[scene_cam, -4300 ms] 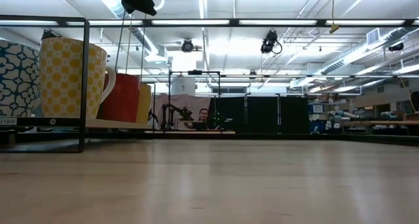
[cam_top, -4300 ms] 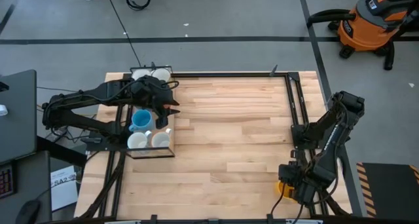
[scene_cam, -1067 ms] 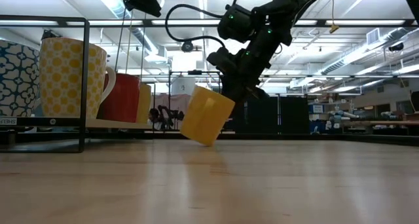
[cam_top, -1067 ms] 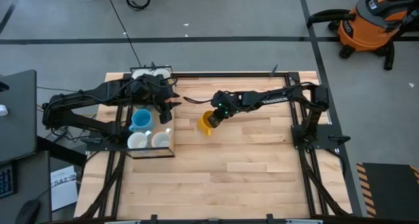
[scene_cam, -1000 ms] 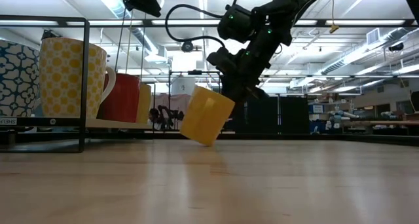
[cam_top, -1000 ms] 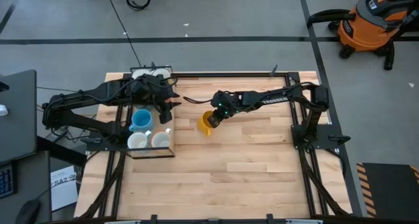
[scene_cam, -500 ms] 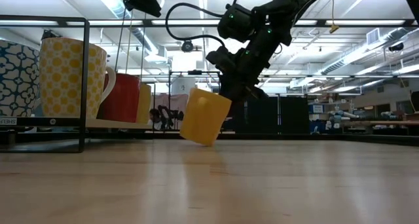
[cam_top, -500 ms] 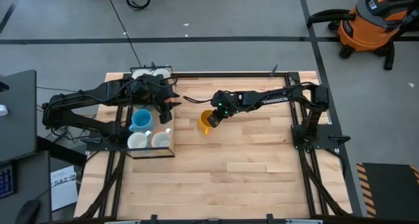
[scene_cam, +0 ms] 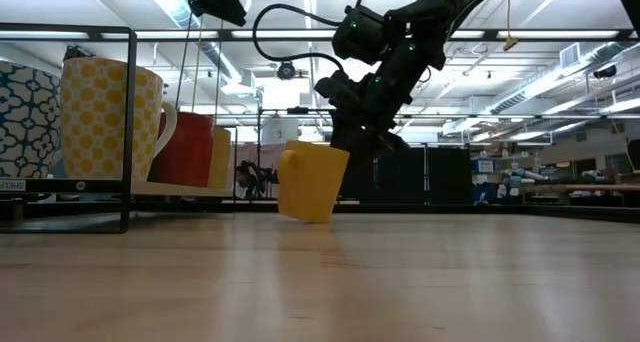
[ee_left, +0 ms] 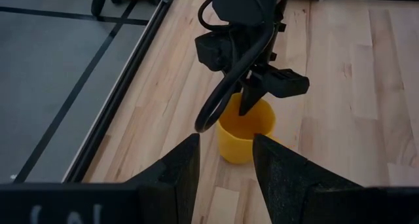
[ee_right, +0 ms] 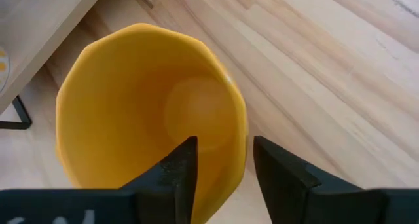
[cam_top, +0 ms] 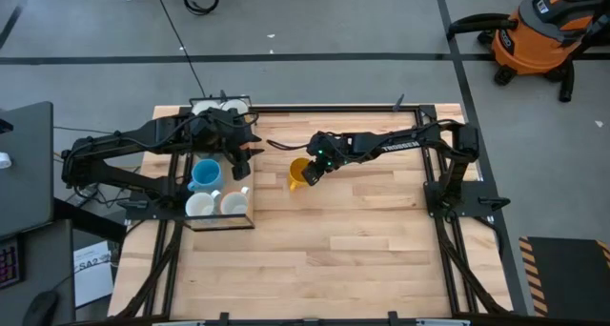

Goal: Place coffee mugs
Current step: Move the yellow mug to the top center, then put the yellow mug on the shelf

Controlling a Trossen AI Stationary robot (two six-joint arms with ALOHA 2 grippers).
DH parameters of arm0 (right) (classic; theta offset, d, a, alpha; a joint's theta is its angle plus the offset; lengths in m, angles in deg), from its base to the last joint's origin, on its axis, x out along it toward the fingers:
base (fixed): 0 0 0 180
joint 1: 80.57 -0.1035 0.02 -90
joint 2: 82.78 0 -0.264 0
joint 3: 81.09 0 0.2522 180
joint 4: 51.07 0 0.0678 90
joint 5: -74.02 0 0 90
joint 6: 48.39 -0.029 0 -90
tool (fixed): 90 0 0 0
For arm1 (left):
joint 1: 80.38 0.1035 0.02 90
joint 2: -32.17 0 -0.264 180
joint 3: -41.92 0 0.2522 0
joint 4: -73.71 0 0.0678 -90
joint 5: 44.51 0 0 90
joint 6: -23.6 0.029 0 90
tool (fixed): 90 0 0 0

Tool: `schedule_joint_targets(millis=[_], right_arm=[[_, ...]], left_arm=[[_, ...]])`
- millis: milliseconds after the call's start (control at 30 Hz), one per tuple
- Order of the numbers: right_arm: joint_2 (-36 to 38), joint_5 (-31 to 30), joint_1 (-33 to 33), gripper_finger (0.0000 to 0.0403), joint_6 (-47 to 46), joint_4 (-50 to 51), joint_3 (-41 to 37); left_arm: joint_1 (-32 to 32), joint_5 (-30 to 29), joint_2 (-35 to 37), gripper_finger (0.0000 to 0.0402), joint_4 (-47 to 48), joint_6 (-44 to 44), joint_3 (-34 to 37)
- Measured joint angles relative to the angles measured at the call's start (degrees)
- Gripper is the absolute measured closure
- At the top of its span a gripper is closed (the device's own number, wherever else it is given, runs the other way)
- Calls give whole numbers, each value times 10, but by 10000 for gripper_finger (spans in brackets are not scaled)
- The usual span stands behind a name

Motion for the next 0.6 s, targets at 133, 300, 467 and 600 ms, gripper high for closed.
schedule_joint_targets(millis=[133,300,467,600], right_arm=[[0,0,0,244,0,0,0],[0,0,0,244,0,-13,-1],[0,0,1,244,-1,-59,-1],[0,0,4,245,0,-83,-1]], left_arm=[[0,0,0,253,0,0,0],[0,0,0,253,0,0,0],[0,0,0,253,0,0,0],[0,0,0,253,0,0,0]])
